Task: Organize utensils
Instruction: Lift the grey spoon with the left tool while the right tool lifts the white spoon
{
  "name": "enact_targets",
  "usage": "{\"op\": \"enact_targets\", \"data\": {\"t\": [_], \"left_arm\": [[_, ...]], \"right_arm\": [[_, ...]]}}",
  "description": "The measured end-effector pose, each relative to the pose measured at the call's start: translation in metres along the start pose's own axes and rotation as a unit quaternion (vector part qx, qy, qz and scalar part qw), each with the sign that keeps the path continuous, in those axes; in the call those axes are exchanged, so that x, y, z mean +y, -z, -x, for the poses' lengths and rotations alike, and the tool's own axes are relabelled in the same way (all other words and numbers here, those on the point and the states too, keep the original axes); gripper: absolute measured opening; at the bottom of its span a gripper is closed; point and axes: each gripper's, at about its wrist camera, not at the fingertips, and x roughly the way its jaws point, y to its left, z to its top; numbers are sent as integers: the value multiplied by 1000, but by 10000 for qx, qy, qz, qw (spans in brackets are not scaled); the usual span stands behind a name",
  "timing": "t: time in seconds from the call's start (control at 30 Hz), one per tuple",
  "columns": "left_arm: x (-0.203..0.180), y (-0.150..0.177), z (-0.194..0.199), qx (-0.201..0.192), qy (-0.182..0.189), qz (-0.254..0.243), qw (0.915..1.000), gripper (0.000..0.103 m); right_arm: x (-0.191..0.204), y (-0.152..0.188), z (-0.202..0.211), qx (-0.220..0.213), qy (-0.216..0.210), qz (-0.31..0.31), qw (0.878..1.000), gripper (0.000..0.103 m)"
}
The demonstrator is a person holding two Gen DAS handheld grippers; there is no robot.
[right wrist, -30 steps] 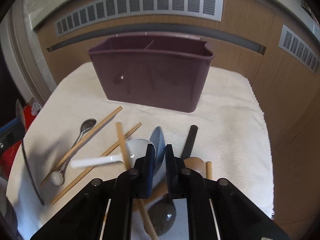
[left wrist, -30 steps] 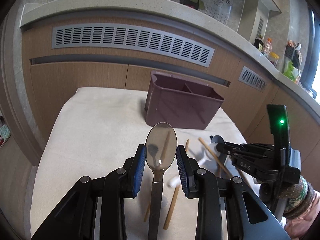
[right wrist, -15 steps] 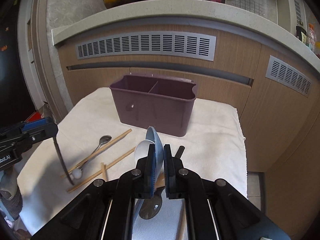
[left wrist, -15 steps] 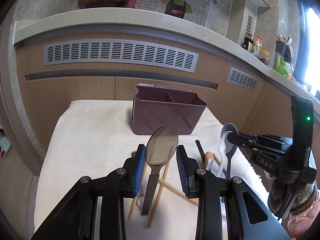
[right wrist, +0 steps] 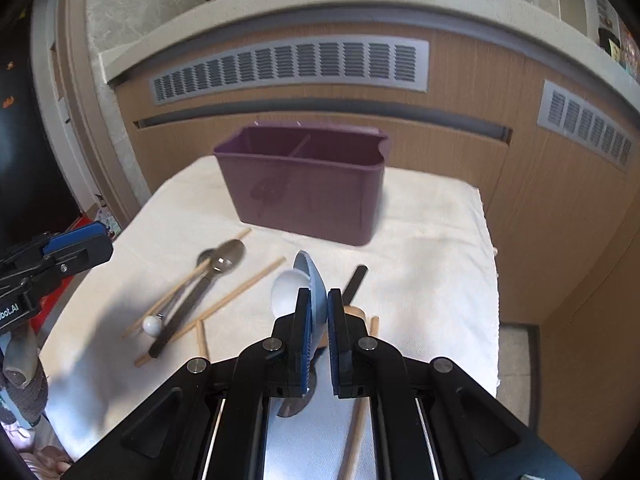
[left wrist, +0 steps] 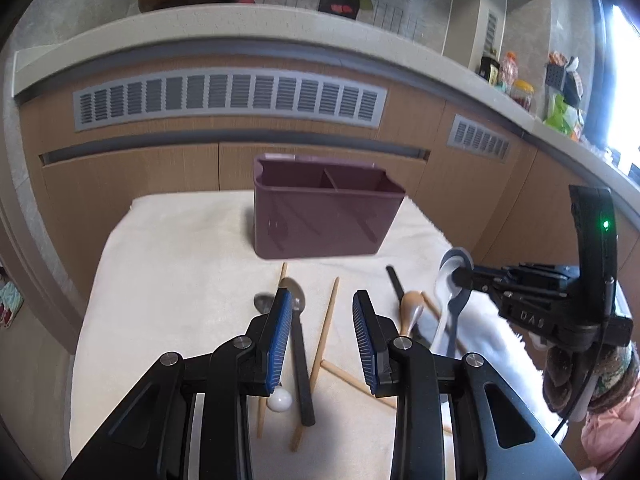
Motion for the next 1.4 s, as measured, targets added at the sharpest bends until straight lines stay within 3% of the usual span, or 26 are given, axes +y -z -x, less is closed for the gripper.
{"op": "enact_targets", "data": {"t": [0.2, 0.33, 0.47, 0.63, 0.83, 0.9, 1.0, 1.13, 1.27, 1.4], "left_arm": [[11, 4, -56, 882, -19, 75, 9961, 35], [7, 2, -100, 1315, -82, -146, 9912, 35], [6, -7, -135, 1621, -9, -227, 9865, 35], [5, -13, -165, 1870, -270, -371, 9813, 35], [-2, -16, -175, 1621, -549, -511, 9839, 34], [-6, -10, -170, 1465, -622, -598, 9854, 34], [-2, 2, -152, 1409, -418, -421, 9883, 34], [-1, 13, -124, 1215, -344, -294, 9916, 34], [2, 18, -108, 1078, -357, -221, 9933, 34], [9, 21, -104, 1106, -297, -68, 9934, 34]], "right_arm": [[-13, 13, -12, 128, 80, -117, 9998, 11], [-20, 17, -17, 173, 96, -190, 9996, 12], [-28, 22, -22, 223, 98, -269, 9993, 13], [-34, 28, -28, 298, 95, -299, 9991, 14], [-28, 19, -40, 267, -217, -123, 9993, 19], [-24, 15, -39, 226, -168, -106, 9995, 37], [-20, 15, -29, 120, -15, -107, 9999, 51], [-12, 19, -24, 256, -60, -308, 9992, 51], [-4, 23, -40, 741, -1, -756, 9944, 51], [4, 27, -52, 838, 507, -846, 9916, 51]]}}
